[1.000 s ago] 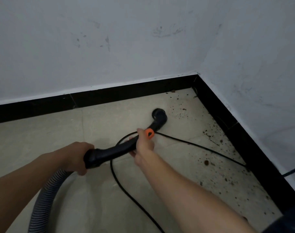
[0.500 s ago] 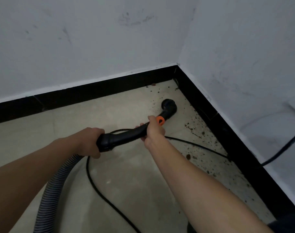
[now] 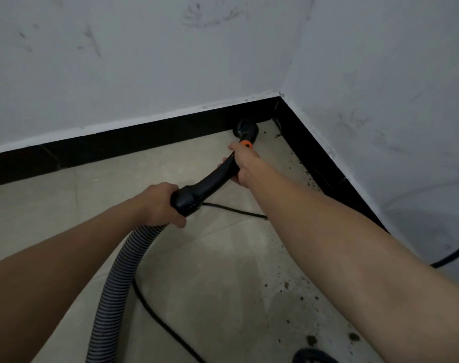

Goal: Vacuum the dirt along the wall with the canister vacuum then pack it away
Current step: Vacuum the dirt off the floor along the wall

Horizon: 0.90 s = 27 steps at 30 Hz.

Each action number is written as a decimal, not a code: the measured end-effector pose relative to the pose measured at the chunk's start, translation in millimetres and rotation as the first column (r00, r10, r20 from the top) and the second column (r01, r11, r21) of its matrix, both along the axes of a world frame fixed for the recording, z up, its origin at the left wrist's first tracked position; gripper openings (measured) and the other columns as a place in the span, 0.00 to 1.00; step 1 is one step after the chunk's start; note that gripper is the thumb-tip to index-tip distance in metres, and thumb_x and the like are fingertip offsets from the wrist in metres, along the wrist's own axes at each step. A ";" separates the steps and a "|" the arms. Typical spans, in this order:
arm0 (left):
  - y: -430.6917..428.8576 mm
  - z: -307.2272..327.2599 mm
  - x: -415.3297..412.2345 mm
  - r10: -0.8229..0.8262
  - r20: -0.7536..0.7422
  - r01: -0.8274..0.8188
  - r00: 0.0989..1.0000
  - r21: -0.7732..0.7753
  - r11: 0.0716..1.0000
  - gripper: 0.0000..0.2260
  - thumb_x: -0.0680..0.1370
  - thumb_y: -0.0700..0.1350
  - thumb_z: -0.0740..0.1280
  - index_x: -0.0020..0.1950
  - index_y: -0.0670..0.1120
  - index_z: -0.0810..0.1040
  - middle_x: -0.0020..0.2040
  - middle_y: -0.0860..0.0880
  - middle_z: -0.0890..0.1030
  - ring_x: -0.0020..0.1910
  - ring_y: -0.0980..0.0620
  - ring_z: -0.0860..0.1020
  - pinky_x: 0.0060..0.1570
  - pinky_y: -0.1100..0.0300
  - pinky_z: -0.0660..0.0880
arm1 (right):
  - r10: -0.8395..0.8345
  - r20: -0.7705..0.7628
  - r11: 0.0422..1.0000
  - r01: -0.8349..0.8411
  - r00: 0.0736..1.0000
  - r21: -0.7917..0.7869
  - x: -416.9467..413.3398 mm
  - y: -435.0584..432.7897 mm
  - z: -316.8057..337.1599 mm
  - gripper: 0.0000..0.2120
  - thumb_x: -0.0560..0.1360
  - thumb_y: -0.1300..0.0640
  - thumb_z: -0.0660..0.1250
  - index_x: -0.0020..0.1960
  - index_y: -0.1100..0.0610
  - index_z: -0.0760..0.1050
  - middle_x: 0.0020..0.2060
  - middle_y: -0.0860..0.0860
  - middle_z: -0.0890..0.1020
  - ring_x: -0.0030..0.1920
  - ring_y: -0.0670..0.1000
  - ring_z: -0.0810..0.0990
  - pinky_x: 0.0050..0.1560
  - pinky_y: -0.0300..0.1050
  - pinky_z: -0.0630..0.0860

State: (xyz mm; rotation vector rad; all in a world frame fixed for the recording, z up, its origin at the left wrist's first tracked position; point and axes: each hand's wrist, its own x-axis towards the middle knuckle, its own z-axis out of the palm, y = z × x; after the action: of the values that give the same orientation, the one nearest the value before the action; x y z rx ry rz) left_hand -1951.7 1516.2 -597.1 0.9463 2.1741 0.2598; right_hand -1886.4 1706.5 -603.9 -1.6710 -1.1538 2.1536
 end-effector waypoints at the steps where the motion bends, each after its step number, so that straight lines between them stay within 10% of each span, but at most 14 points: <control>1: -7.9 0.8 -2.8 0.003 -0.007 -0.003 1.000 -0.013 1.000 0.19 0.66 0.47 0.78 0.51 0.49 0.73 0.47 0.50 0.76 0.46 0.50 0.76 0.44 0.59 0.72 | 0.014 0.002 1.000 -0.014 1.000 0.003 -4.1 -7.7 -0.5 0.20 0.77 0.55 0.69 0.65 0.60 0.69 0.43 0.58 0.80 0.44 0.56 0.83 0.38 0.50 0.82; 8: -77.7 -2.4 -19.7 0.051 0.031 -0.048 0.998 -0.108 0.993 0.20 0.64 0.44 0.78 0.52 0.47 0.76 0.48 0.48 0.79 0.47 0.51 0.78 0.44 0.58 0.76 | 0.098 -0.019 0.995 -0.098 0.995 0.002 -27.3 -73.8 -5.9 0.17 0.77 0.56 0.68 0.61 0.60 0.69 0.44 0.59 0.80 0.47 0.57 0.83 0.50 0.56 0.82; 18: -115.5 1.2 -25.6 -0.276 -0.104 0.211 0.956 -0.410 0.887 0.24 0.64 0.43 0.75 0.59 0.48 0.75 0.52 0.50 0.77 0.50 0.53 0.76 0.44 0.63 0.74 | -0.159 -0.008 0.968 0.155 0.987 -0.197 36.2 -155.8 -20.4 0.13 0.76 0.51 0.70 0.55 0.56 0.73 0.47 0.55 0.83 0.47 0.53 0.82 0.37 0.46 0.79; 27: -76.6 5.1 -14.6 -0.259 -0.066 0.232 0.964 -0.276 0.933 0.21 0.65 0.44 0.76 0.54 0.48 0.73 0.48 0.50 0.75 0.48 0.52 0.75 0.42 0.61 0.73 | -0.214 0.020 0.969 0.215 0.977 -0.120 54.7 -114.5 -14.1 0.13 0.75 0.51 0.70 0.55 0.55 0.72 0.45 0.56 0.84 0.44 0.53 0.82 0.35 0.45 0.79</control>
State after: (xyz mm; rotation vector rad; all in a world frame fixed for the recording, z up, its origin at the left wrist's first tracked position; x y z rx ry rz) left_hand -1966.4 1439.7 -592.0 1.0802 2.0869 -0.2015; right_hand -1831.7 1592.0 -618.0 -1.7632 -0.8144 2.1196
